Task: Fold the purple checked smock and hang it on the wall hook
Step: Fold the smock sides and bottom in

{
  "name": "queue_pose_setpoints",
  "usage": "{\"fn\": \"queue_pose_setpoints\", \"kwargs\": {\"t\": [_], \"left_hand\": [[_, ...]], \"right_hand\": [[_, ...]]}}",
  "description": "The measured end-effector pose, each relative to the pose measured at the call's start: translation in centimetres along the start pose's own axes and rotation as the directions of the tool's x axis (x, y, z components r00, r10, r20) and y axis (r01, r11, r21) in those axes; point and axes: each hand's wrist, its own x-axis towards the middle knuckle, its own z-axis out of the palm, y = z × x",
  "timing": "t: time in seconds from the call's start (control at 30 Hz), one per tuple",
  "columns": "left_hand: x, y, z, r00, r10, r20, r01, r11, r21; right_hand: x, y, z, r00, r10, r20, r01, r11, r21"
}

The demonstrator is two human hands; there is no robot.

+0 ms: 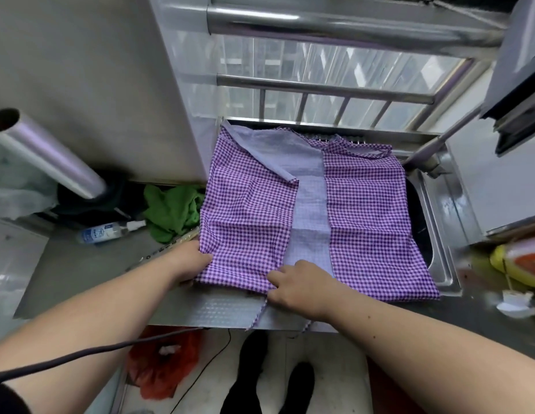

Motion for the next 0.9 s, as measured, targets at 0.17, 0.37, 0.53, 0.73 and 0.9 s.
{"fn": "queue_pose_setpoints", "kwargs": {"t": [0.17,0.37,0.53,0.73,0.9], "left_hand": [[-0.9,0.7,0.8,0.995,-0.093,0.037,0.1,0.962,-0.255],[-1.3,1.1,0.4,0.994,-0.079,0.074,0.1,0.933,-0.345],[-1.2,0.4,0.0,0.999,0.029,-0.041,-0.033,0.996,-0.083],[-0.2,1.3,1.3,0.974,0.031,-0.224,0.032,0.961,0.273],[-0.7,3.9,3.6,0.84,0.538,-0.07,-0.317,0.591,0.742]], "right_hand": [[-0.3,-0.8,1.6,0.996,0.042,-0.075,-0.05,0.993,-0.111],[0.8,-1.3,1.8,0.993,0.059,-0.104,-0.075,0.985,-0.154],[-1.2,-0.5,1.7,0.996,0.048,-0.075,-0.054,0.995,-0.081],[-4.5,0.1,2.7,0.975,0.222,-0.028,-0.217,0.969,0.116],[-8.7,2.3,3.5,0.956,0.289,0.049,-0.293,0.95,0.105]]}}
